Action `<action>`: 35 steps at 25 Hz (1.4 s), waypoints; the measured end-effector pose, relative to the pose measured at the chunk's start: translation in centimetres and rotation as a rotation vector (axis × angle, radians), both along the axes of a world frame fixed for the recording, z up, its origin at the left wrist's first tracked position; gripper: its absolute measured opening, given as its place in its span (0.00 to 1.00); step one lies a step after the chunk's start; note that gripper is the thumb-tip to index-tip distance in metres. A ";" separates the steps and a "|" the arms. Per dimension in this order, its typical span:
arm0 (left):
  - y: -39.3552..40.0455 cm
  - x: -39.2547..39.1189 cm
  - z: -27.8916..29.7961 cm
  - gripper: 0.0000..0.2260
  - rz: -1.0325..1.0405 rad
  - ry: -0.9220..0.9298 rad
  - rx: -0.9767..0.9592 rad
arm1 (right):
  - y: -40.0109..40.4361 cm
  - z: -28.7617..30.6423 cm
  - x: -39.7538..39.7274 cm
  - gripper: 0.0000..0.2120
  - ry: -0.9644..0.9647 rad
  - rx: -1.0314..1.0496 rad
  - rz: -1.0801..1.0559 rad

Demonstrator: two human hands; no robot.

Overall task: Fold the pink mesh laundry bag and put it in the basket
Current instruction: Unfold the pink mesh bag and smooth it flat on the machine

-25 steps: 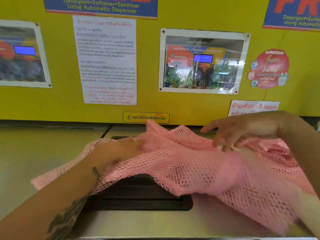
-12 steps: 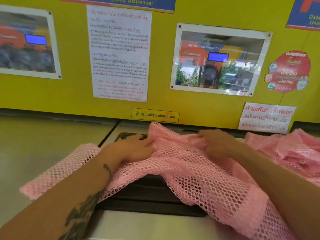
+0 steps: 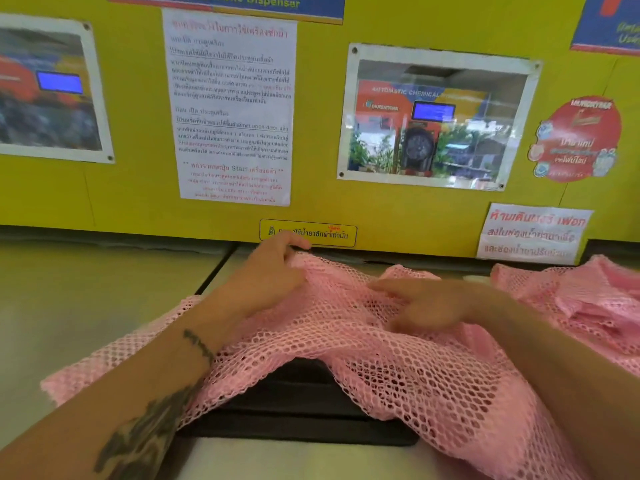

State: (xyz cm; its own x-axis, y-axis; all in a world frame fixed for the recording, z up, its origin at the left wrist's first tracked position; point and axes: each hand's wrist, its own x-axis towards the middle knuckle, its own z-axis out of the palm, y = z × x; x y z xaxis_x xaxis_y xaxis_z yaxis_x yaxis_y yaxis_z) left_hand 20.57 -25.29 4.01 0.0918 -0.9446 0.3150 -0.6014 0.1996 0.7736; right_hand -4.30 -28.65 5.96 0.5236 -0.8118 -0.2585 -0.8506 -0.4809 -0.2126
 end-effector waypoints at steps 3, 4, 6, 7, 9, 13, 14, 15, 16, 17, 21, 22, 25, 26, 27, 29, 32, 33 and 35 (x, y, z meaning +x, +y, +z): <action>0.5 0.0 1.2 0.18 0.214 -0.038 -0.433 | -0.3 -0.5 0.3 0.31 -0.028 -0.052 0.080; 0.7 0.1 1.5 0.18 0.239 -0.067 -0.570 | -0.4 -0.5 0.3 0.29 -0.056 -0.051 0.089; 0.9 0.7 1.9 0.17 0.168 0.044 -0.673 | -0.6 -0.6 0.1 0.29 -0.069 -0.048 0.089; 0.9 1.1 1.9 0.17 0.067 0.168 -0.586 | -0.7 -0.9 0.0 0.30 -0.059 -0.057 0.078; 1.2 1.9 1.5 0.14 -0.136 0.209 -0.165 | -1.0 -1.1 -0.5 0.29 0.007 -0.118 0.023; 1.7 1.5 -0.1 0.10 -0.089 -0.333 0.190 | -0.7 -0.2 -1.0 0.32 0.299 -0.413 -0.219; 1.7 1.0 -0.1 0.14 -0.048 -0.410 0.197 | -0.5 0.0 -0.9 0.33 0.292 -0.429 -0.200; 1.6 0.6 -0.1 0.19 -0.041 -0.503 0.227 | -0.3 0.1 -0.9 0.34 0.232 -0.383 -0.155; 1.7 0.1 -0.1 0.22 -0.046 -0.635 0.286 | 0.0 0.1 -0.8 0.34 0.150 -0.297 -0.105; 1.7 -0.2 -0.3 0.21 -0.039 -0.719 0.318 | 0.3 0.0 -0.8 0.33 0.090 -0.208 -0.061; 2.1 -0.5 -0.3 0.11 -0.058 -0.490 0.285 | 0.9 -0.5 -0.7 0.29 0.049 -0.114 0.008; 2.3 -0.5 0.2 0.13 -0.007 -0.449 0.197 | 1.1 -0.4 -0.7 0.29 0.050 -0.120 0.004; 2.7 1.1 2.1 0.18 0.323 -0.341 -0.399 | 1.3 -0.4 -0.8 0.31 0.035 -0.120 0.008; 2.7 1.8 2.4 0.19 0.408 -0.317 -0.593 | 1.2 -0.5 -0.8 0.32 0.051 -0.121 0.006; 2.7 2.4 2.4 0.19 0.481 -0.328 -0.685 | 1.3 -0.5 -0.7 0.32 0.076 -0.128 0.004; 2.5 2.9 1.9 0.17 0.570 -0.400 -0.500 | 1.4 -0.5 -0.6 0.31 0.113 -0.158 -0.008; 2.5 2.3 0.6 0.09 0.451 -0.479 -0.038 | 1.3 -0.2 -0.8 0.32 0.097 -0.203 -0.023; 2.7 1.9 0.5 0.07 0.391 -0.483 -0.006 | 1.3 -0.1 -0.8 0.32 0.087 -0.211 -0.018; 3.1 1.2 0.7 0.07 0.315 -0.519 -0.039 | 1.5 0.0 -1.0 0.31 0.064 -0.227 -0.008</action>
